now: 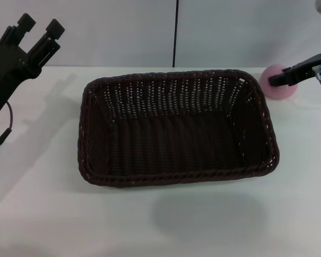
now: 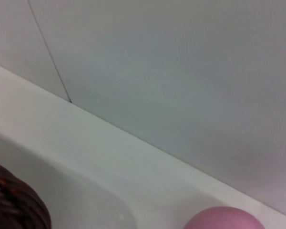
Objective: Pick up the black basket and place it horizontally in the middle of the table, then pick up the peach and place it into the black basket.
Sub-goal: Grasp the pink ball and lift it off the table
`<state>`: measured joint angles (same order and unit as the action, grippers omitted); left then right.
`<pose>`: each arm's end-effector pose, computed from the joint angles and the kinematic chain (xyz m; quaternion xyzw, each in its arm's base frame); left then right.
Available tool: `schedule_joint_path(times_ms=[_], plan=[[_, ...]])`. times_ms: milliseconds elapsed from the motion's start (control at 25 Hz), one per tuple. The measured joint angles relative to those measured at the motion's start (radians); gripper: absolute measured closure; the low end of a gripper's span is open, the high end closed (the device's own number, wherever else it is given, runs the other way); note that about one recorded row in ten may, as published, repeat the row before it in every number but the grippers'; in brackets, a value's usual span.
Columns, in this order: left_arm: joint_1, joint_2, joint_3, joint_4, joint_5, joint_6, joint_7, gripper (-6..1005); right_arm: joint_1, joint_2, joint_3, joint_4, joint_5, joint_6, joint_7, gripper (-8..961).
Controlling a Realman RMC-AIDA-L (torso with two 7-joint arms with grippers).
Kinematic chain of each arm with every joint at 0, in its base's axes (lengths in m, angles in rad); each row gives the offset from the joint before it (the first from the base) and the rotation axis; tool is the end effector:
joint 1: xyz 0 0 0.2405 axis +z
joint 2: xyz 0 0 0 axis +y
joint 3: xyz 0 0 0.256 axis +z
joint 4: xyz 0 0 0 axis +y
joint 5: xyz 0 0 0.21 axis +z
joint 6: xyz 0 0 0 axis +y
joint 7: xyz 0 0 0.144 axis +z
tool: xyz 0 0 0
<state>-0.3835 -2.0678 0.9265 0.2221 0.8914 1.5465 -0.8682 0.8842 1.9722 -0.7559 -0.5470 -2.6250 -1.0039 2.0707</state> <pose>-0.2929 0.3073 0.0214 -0.7274 -0.2317 -0.5128 0.3928 0.2599 0.4501 0.0249 -0.8843 0.3604 -0.0544 0.2917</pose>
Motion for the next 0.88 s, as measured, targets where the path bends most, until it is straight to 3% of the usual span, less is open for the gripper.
schedule_joint_path(times_ms=[280,480,880], plan=[[0.0,0.0,0.0,0.0,0.0,0.0,0.0,142,-0.006,0.001,0.0,-0.004,-0.001,0.001,0.0,516],[0.0,0.0,0.0,0.0,0.0,0.001,0.0,142,-0.01,0.001,0.0,-0.004,-0.001,-0.003,-0.004,717],[0.0,0.0,0.0,-0.001,0.0,0.001,0.0,142,-0.019,0.002,0.0,-0.018,0.004,-0.009,-0.003,830]])
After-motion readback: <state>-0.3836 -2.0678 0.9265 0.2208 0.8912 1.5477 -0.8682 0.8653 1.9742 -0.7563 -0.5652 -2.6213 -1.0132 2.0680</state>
